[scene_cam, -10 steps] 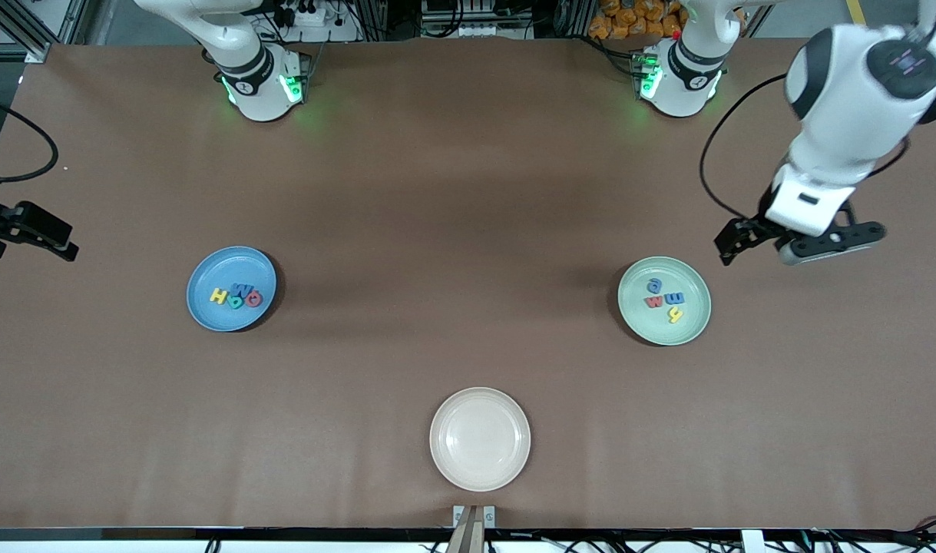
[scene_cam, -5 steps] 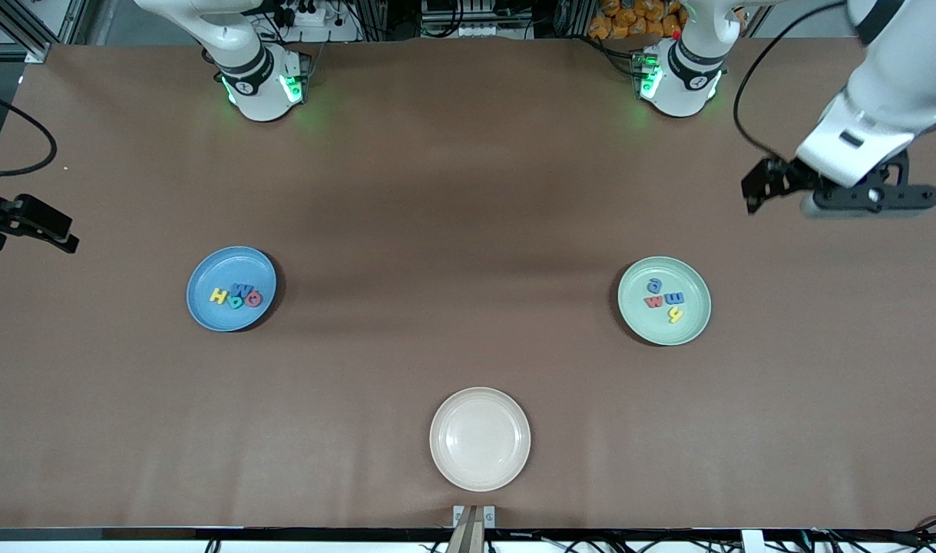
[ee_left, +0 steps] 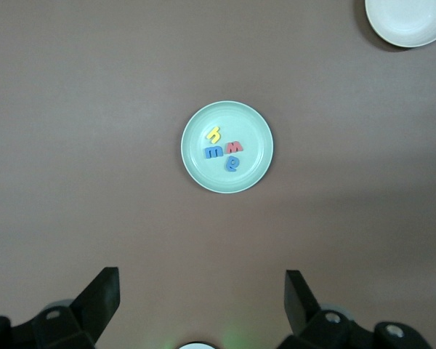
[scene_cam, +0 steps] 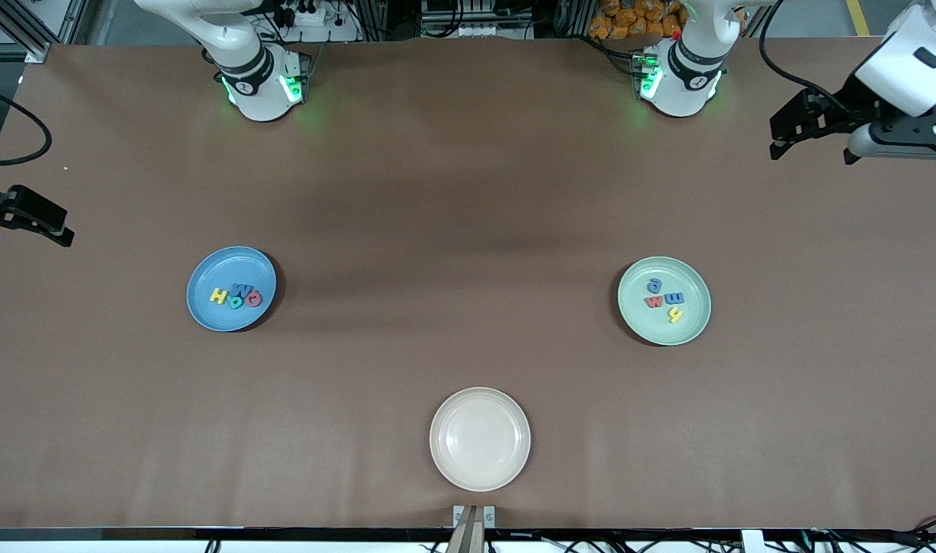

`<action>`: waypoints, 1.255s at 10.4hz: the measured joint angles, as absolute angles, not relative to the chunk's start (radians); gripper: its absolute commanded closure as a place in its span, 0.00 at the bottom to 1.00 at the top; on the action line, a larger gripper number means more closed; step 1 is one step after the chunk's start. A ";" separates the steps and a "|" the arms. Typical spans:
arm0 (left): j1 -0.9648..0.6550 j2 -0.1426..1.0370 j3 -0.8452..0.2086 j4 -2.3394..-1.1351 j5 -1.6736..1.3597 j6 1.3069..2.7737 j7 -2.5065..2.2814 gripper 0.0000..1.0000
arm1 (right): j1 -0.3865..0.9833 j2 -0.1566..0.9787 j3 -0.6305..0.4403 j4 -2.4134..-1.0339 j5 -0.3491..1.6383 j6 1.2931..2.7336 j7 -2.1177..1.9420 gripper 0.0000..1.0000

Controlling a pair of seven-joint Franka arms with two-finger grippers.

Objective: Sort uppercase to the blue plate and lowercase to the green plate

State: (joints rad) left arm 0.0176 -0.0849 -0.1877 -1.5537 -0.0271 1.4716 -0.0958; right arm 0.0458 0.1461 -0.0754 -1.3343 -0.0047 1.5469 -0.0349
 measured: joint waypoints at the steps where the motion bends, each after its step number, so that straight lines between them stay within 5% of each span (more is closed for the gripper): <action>1: 0.018 -0.080 -0.183 -1.551 -0.027 1.472 -0.095 0.00 | 0.048 0.146 -0.075 -1.334 -0.005 1.547 -0.037 0.00; 13: 0.018 -0.069 -0.186 -1.544 -0.027 1.472 -0.095 0.00 | 0.050 0.149 -0.073 -1.334 -0.005 1.419 -0.050 0.00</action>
